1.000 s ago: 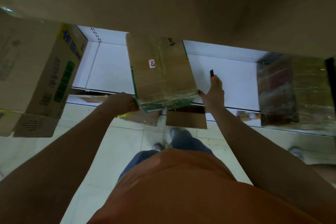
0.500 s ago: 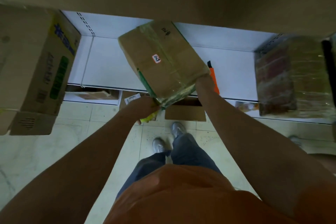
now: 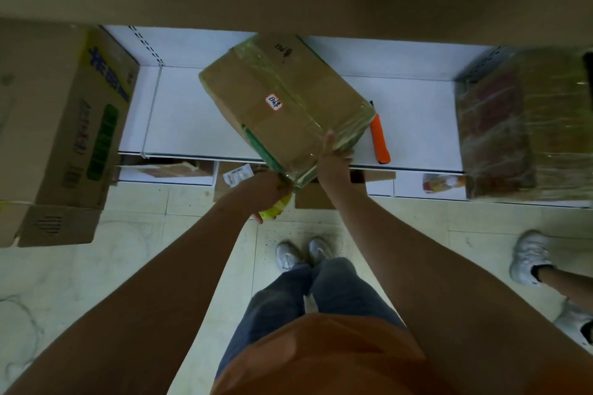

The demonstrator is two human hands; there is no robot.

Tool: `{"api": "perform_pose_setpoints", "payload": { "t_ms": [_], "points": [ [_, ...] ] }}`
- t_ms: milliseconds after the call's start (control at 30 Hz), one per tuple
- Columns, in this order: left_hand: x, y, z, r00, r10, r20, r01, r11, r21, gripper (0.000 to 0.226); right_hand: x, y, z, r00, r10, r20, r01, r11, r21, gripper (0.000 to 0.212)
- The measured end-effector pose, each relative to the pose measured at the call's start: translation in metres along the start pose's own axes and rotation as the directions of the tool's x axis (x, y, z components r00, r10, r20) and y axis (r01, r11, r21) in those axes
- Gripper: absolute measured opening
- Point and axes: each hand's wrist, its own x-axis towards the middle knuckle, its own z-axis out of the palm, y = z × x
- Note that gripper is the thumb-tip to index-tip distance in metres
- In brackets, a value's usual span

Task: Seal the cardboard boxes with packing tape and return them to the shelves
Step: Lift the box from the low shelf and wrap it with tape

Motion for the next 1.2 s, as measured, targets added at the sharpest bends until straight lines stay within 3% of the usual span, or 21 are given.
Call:
{"api": "perform_pose_setpoints", "payload": {
  "t_ms": [33,67,100,200,233,267,300,333,367,433,500,600,767,933,1000,1067,1133,1200],
  "points": [
    [0.002,0.004,0.003,1.0,-0.017,0.021,0.017,1.0,-0.026,0.04,-0.001,0.003,-0.003,1.0,-0.014,-0.005,0.014,0.999,-0.047,0.072],
    [0.004,0.009,0.007,0.999,-0.029,0.03,0.031,0.998,-0.06,0.039,-0.008,0.004,0.0,1.0,-0.002,-0.009,0.003,1.0,0.023,0.073],
    [0.005,0.013,0.012,0.998,-0.049,0.026,0.051,0.995,-0.087,0.037,-0.017,0.006,0.003,0.995,-0.087,-0.056,0.087,0.996,-0.005,0.076],
    [0.013,0.021,0.025,0.996,-0.086,-0.009,0.084,0.985,-0.153,0.041,-0.021,0.014,0.015,0.985,-0.157,-0.069,0.152,0.986,-0.065,0.103],
    [0.014,0.021,0.028,0.998,-0.067,-0.023,0.063,0.988,-0.139,0.043,-0.017,0.015,0.009,0.971,-0.224,-0.084,0.218,0.973,-0.073,0.099],
    [0.014,0.021,0.031,0.998,-0.032,-0.047,0.026,0.994,-0.108,0.045,-0.01,0.014,-0.001,0.99,-0.142,0.028,0.138,0.984,0.115,0.088],
    [0.013,0.021,0.032,0.997,0.004,-0.072,-0.009,0.997,-0.073,0.047,0.003,0.024,-0.01,0.978,-0.197,0.071,0.181,0.965,0.188,0.072],
    [0.012,0.023,0.034,0.995,0.042,-0.091,-0.046,0.998,-0.051,0.048,0.006,0.023,-0.029,0.951,-0.255,0.177,0.231,0.962,0.143,0.057],
    [0.012,0.026,0.036,0.992,0.071,-0.102,-0.076,0.996,-0.046,0.048,0.01,0.021,-0.045,0.963,-0.207,0.174,0.191,0.976,0.1,0.047],
    [0.013,0.033,0.04,0.975,0.165,-0.15,-0.169,0.986,-0.014,0.045,0.026,0.032,-0.071,0.94,-0.321,-0.111,0.305,0.941,-0.144,0.051],
    [0.018,0.038,0.046,0.946,0.248,-0.207,-0.242,0.969,0.053,0.044,0.052,0.043,-0.092,0.943,-0.245,-0.227,0.181,0.946,-0.269,0.045],
    [0.025,0.042,0.058,0.914,0.262,-0.31,-0.276,0.961,-0.002,0.044,0.079,0.054,-0.104,0.971,-0.162,-0.176,0.076,0.908,-0.413,0.034],
    [0.038,0.033,0.073,0.854,0.268,-0.446,-0.334,0.939,-0.076,0.047,0.127,0.068,-0.089,0.99,-0.142,-0.024,0.103,0.813,-0.573,0.061],
    [0.043,0.022,0.078,0.786,0.3,-0.54,-0.382,0.923,-0.042,0.054,0.149,0.082,-0.071,0.99,-0.036,-0.137,-0.031,0.891,-0.453,0.074],
    [0.047,0.022,0.08,0.761,0.329,-0.559,-0.332,0.938,0.1,0.053,0.149,0.08,-0.065,0.98,0.09,-0.179,-0.138,0.95,-0.281,0.082],
    [0.047,0.025,0.081,0.739,0.328,-0.589,-0.261,0.945,0.199,0.057,0.137,0.074,-0.063,0.933,0.21,-0.292,-0.224,0.974,-0.016,0.068],
    [0.043,0.029,0.082,0.745,0.3,-0.596,-0.268,0.952,0.145,0.062,0.116,0.064,-0.064,0.873,0.212,-0.44,-0.141,0.972,0.187,0.05],
    [0.041,0.034,0.078,0.781,0.256,-0.57,-0.298,0.954,0.02,0.069,0.087,0.044,-0.063,0.873,0.045,-0.485,0.067,0.975,0.211,0.053]
  ]
}}
